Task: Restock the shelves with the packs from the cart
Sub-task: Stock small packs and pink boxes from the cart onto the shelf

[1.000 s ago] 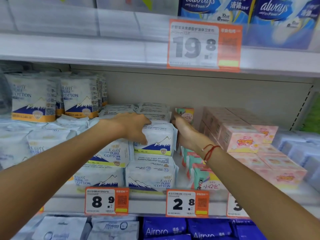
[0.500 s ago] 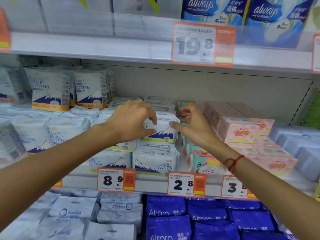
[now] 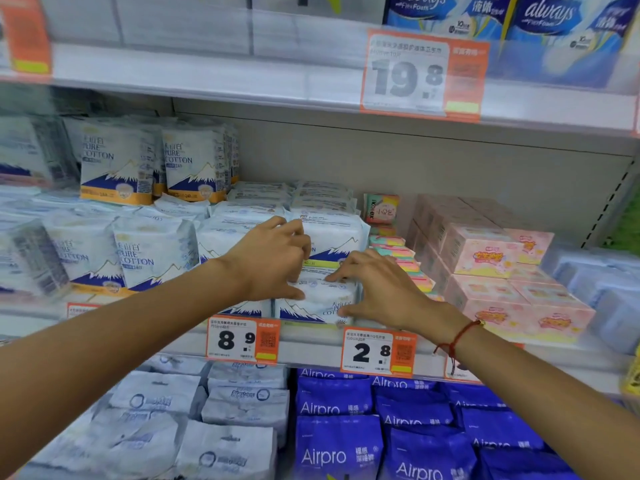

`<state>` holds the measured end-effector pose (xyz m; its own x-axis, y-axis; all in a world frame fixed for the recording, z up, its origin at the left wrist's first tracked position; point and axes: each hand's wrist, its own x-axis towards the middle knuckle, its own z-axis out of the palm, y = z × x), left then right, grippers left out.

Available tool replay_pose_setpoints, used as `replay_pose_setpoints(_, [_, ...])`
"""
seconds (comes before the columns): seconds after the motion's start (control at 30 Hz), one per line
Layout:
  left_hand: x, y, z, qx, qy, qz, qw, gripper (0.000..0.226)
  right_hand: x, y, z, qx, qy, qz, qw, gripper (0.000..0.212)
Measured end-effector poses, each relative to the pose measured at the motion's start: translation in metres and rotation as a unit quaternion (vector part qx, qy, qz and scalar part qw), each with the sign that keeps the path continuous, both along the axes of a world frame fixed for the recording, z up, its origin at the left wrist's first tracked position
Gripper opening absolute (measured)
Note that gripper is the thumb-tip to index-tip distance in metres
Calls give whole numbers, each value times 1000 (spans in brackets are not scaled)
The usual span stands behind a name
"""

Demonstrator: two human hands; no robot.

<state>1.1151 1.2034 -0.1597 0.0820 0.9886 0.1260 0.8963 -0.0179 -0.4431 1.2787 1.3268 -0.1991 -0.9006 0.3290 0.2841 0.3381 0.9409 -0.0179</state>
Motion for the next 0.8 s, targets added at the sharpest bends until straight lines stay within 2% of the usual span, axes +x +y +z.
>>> replay_pose_setpoints(0.13, [-1, 2, -1, 29, -12, -22, 999, 43, -1, 2, 1, -45, -12, 0, 999, 57])
replay_pose_setpoints(0.23, [-11, -9, 5, 118, -88, -47, 988, 57, 2, 3, 5, -81, -39, 9, 996, 49])
replay_pose_setpoints(0.3, [-25, -24, 13, 196, -140, -45, 970, 62, 2, -1, 10, -90, 2, 10, 996, 36])
replay_pose_setpoints(0.37, [-43, -41, 19, 237, -169, -5, 957, 65, -6, -7, 16, -88, 86, 17, 992, 24])
replay_pose_setpoints(0.47, [-62, -61, 22, 169, -194, 104, 961, 83, -28, -22, 27, -71, 145, 25, 987, 29])
replay_pose_setpoints(0.57, [-69, -71, 16, 105, -214, 164, 957, 97, -55, -39, 36, -40, 98, 35, 994, 59])
replay_pose_setpoints(0.63, [-76, -72, 10, 106, -208, 170, 957, 91, -70, -47, 39, -18, 59, 33, 998, 71])
replay_pose_setpoints(0.73, [-82, -74, 9, 135, -195, 147, 960, 68, -84, -48, 40, 2, 41, 26, 999, 66])
replay_pose_setpoints(0.8, [-86, -75, 9, 149, -206, 148, 956, 61, -88, -46, 41, 8, 34, 26, 999, 64])
